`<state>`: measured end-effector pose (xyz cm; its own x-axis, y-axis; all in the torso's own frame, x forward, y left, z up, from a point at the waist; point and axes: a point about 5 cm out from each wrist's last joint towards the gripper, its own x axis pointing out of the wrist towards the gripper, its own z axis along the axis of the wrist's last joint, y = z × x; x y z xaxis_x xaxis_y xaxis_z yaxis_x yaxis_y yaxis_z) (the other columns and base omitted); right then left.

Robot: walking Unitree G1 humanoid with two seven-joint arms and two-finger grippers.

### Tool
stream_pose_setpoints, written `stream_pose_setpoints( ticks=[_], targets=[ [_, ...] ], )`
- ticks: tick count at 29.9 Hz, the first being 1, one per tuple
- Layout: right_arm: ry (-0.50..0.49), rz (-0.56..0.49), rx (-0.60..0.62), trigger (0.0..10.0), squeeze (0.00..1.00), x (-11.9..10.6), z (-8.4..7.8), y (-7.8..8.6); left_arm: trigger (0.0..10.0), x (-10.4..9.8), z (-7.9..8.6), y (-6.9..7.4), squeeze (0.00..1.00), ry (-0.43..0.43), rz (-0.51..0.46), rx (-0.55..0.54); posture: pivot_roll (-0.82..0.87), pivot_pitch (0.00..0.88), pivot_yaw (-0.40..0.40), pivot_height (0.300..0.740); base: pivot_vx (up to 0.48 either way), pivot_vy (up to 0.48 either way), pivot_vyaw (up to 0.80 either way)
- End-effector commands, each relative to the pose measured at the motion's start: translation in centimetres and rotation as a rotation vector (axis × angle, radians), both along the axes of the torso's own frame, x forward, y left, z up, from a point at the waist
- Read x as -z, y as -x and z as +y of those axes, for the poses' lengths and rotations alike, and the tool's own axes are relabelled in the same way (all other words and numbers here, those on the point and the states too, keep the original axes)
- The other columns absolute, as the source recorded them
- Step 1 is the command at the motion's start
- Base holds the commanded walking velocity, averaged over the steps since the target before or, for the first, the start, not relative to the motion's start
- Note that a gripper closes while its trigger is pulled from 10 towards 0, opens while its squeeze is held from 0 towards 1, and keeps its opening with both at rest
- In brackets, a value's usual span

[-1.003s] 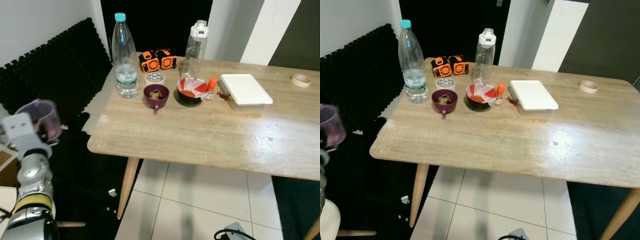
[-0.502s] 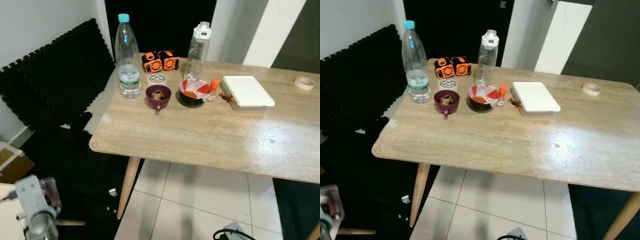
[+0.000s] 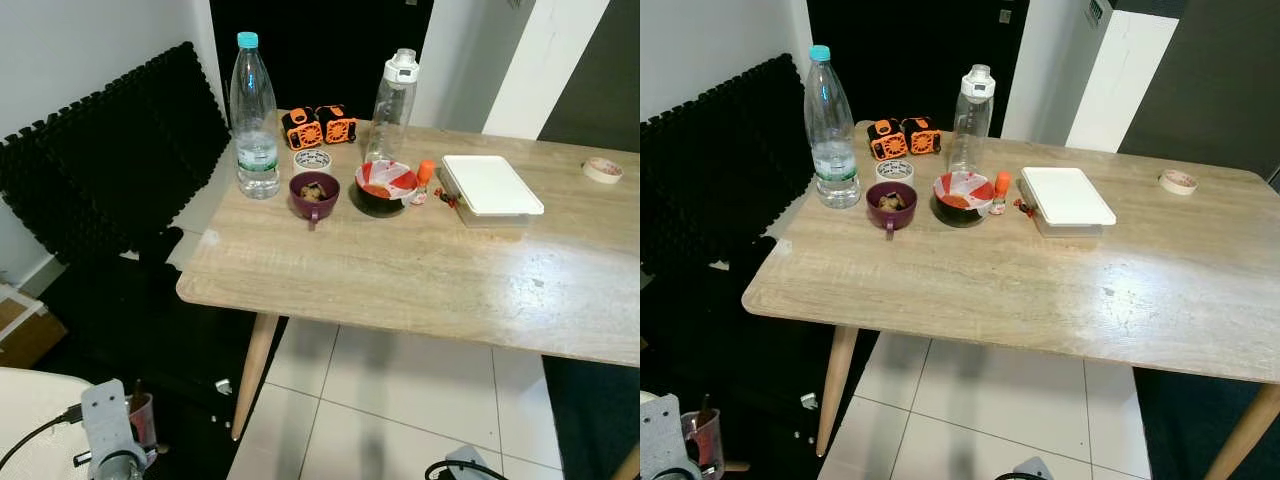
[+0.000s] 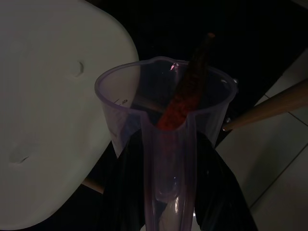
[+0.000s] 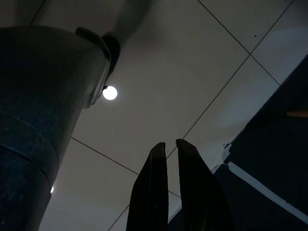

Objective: Restocking fridge

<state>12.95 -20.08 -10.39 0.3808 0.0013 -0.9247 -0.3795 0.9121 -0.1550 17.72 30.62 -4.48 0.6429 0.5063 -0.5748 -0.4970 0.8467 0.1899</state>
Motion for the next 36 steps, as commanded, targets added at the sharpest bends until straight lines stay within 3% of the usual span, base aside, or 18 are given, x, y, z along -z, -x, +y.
stream_pose_setpoints(
  ticks=[1,16,36],
  targets=[
    [0.017,0.003,-0.006,10.0,0.0,0.0,-0.3,0.2,10.0,0.3,-1.1,-0.5,0.0,0.011,0.009,0.043,0.1,0.012,-0.069,0.74,0.0,0.0,0.0],
    [0.018,0.001,-0.009,10.0,0.0,0.0,-0.3,0.1,10.0,0.9,-2.4,-0.4,0.0,0.032,0.04,0.099,0.1,0.01,-0.067,0.74,0.0,0.0,0.0],
    [0.019,0.0,-0.006,10.0,0.0,0.0,-0.3,0.1,10.0,1.2,-3.3,-0.6,0.0,0.039,0.052,0.136,0.1,0.015,-0.07,0.74,-0.334,0.0,0.0]
  ],
)
